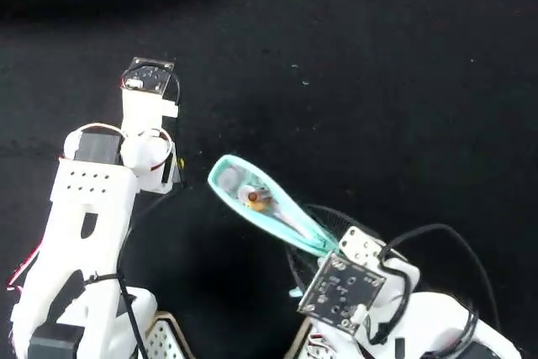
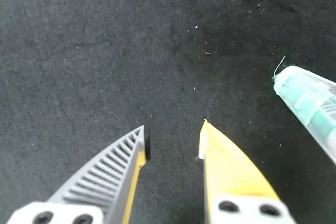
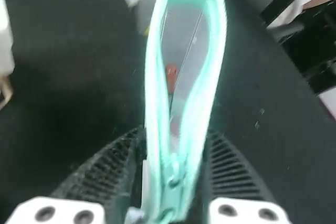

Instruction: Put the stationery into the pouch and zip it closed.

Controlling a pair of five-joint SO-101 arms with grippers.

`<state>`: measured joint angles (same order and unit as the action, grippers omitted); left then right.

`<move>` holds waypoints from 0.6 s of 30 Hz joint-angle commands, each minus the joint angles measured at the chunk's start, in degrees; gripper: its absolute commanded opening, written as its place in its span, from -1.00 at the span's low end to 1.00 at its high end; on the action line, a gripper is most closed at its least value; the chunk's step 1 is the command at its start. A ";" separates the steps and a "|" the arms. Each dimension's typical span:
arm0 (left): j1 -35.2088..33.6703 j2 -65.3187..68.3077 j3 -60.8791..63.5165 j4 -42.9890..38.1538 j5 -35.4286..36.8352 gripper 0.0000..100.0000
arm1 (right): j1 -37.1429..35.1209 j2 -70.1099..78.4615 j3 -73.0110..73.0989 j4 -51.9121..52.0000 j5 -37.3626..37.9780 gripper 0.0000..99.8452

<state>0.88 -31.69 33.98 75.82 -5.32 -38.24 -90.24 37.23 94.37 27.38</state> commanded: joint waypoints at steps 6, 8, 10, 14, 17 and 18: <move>-2.07 -0.88 -2.68 1.32 -0.35 -0.65 | -0.35 0.92 12.26 -20.13 -0.88 -0.98; -4.18 -3.25 -4.35 1.32 -0.35 -0.64 | -0.35 0.40 15.16 -21.63 -0.88 -0.98; -6.46 -7.21 -6.02 1.32 -0.18 -0.64 | -0.35 0.40 16.75 -21.71 -0.26 -0.98; -7.69 -15.03 -11.47 5.71 -0.09 -0.64 | -0.35 0.31 19.65 -21.71 3.60 -0.98; -6.73 -17.85 -17.98 11.69 -0.35 -0.63 | -0.35 0.31 21.23 -21.71 4.04 -0.98; -5.67 -17.76 -20.18 13.45 -0.44 -0.63 | -0.35 0.31 21.49 -21.71 4.04 -0.98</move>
<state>-6.15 -47.25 21.49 84.97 -5.14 -38.68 -90.51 54.73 72.66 30.64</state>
